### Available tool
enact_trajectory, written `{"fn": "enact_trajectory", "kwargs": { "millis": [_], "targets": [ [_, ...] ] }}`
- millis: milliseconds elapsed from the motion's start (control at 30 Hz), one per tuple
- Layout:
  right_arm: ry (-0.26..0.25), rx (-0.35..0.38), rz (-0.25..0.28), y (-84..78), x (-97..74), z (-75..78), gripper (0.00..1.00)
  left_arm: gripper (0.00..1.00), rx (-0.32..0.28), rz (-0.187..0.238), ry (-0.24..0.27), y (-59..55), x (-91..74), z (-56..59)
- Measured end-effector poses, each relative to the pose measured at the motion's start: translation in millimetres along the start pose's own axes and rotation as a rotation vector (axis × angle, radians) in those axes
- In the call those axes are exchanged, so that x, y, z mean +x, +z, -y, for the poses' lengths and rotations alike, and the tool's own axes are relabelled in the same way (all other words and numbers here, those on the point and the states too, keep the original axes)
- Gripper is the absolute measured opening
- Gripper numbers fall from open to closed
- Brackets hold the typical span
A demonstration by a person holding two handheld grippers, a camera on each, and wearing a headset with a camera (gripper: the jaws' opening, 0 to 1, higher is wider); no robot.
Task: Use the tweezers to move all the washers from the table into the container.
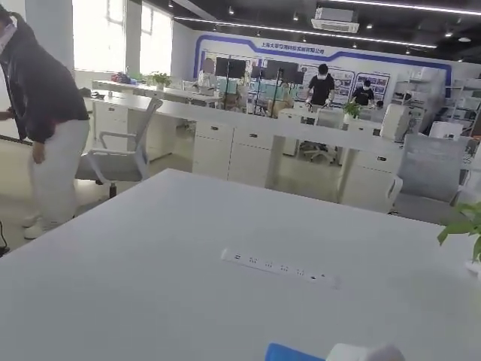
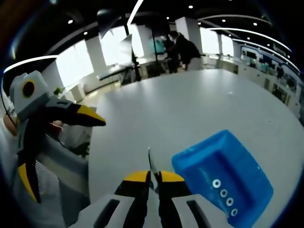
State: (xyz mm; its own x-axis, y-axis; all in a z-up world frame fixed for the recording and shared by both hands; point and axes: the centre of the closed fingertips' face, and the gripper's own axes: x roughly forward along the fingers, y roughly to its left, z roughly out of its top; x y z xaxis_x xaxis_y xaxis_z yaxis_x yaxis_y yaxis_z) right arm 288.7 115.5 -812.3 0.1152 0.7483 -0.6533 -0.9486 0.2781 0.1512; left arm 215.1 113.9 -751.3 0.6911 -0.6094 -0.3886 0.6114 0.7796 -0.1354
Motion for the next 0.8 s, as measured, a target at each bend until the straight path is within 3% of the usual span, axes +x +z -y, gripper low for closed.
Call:
{"fn": "enact_trajectory", "kwargs": {
  "millis": [267, 367, 533, 700, 800],
  "targets": [
    [-0.012, -0.228, -0.045, -4.3, -2.1, -6.4, 0.03, 0.93, 0.0, 0.001, 0.003, -0.1, -0.3, -0.4],
    [-0.013, -0.184, -0.033, -4.8, -5.1, -4.9, 0.03, 0.93, -0.001, 0.002, 0.004, 0.2, -0.6, -0.4],
    [-0.007, -0.083, 0.066, 15.7, -22.6, -1.4, 0.03, 0.93, 0.0, 0.003, 0.004, 0.3, -0.4, -0.4],
    [-0.026, -0.035, 0.105, 29.7, -42.9, 10.1, 0.03, 0.93, 0.005, -0.001, -0.002, -0.2, 0.2, 0.9],
    [-0.023, 0.044, 0.146, 40.1, -56.6, 18.2, 0.03, 0.93, 0.006, -0.002, -0.002, -0.2, 0.2, 1.0]
  ]
}}
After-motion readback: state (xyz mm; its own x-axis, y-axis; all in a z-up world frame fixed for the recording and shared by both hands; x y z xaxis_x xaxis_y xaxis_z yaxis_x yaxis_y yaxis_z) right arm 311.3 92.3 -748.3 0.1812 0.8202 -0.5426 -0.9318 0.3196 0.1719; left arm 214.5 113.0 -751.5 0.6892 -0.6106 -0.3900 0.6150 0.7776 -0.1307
